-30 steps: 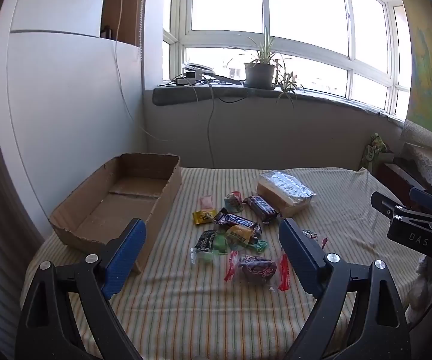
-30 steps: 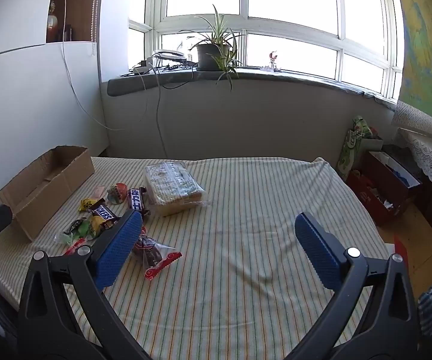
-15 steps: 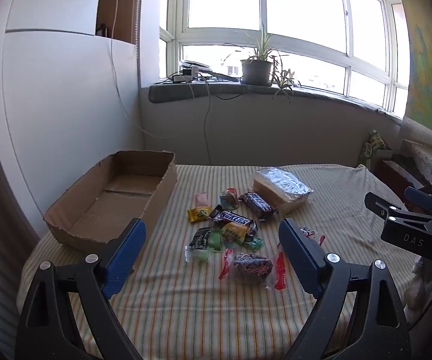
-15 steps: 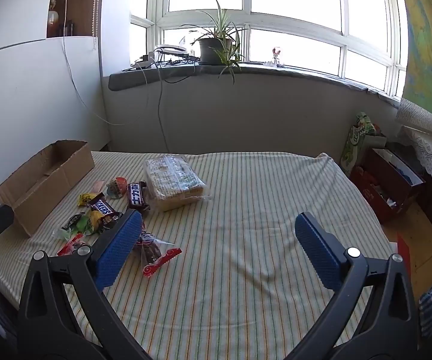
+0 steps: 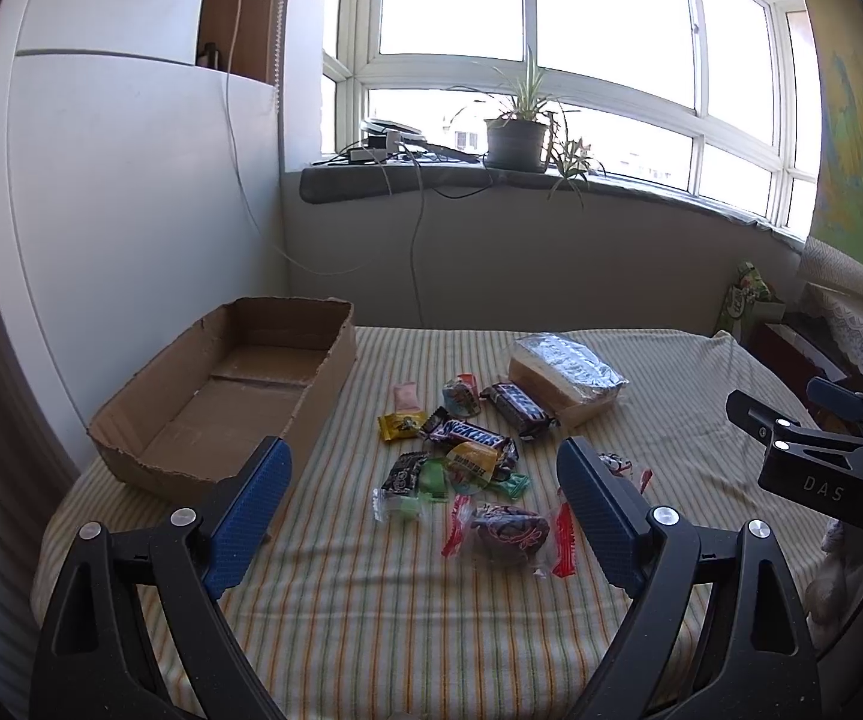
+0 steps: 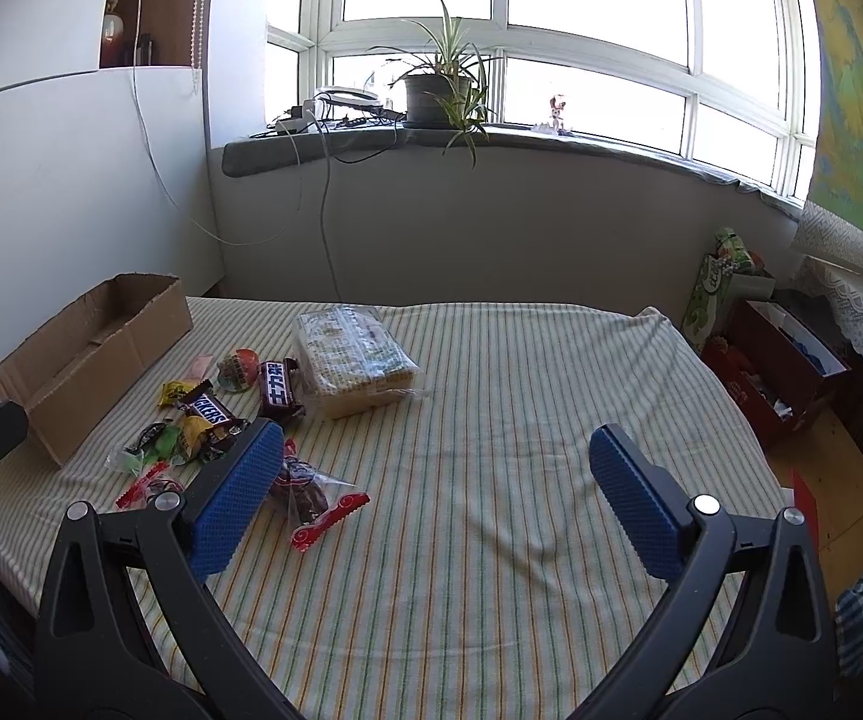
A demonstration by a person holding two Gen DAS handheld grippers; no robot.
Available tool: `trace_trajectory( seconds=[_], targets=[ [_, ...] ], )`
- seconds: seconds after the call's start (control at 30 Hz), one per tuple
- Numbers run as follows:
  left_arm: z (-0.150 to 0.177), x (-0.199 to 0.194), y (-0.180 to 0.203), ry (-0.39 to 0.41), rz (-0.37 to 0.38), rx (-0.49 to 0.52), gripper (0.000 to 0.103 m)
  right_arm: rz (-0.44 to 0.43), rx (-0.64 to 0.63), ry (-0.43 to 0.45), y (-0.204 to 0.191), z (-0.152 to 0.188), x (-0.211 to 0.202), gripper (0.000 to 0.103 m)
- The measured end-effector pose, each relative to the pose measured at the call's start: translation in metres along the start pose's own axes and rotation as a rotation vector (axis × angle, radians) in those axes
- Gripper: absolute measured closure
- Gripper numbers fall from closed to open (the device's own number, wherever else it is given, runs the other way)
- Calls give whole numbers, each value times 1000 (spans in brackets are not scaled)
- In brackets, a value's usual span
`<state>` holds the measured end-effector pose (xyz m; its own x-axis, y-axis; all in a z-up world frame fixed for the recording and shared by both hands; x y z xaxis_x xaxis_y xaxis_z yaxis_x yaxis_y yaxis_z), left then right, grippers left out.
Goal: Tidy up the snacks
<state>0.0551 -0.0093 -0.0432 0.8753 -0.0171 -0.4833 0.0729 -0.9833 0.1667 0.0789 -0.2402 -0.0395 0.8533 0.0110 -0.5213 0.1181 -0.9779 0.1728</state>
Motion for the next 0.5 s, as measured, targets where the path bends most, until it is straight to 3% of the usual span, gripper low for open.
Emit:
trace_trajectory(
  seconds=[0.5],
  targets=[
    [-1,3,-3,-4,-4,-10,13,-7,-12,-1,-3,2,3,0]
  ],
)
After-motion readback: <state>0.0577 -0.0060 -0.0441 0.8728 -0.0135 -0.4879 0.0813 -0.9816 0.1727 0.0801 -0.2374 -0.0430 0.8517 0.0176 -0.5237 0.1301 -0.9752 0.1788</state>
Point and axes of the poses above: each gripper's, at about its wrist camera, not at the fingertips, and x roughly the way its jaws point, y to its right, z to its underside, the point moved 6 cm from there along x, roughly the way its jaws point, and after that the axes turned 9 degrees about -x, right-handed, at the moved point
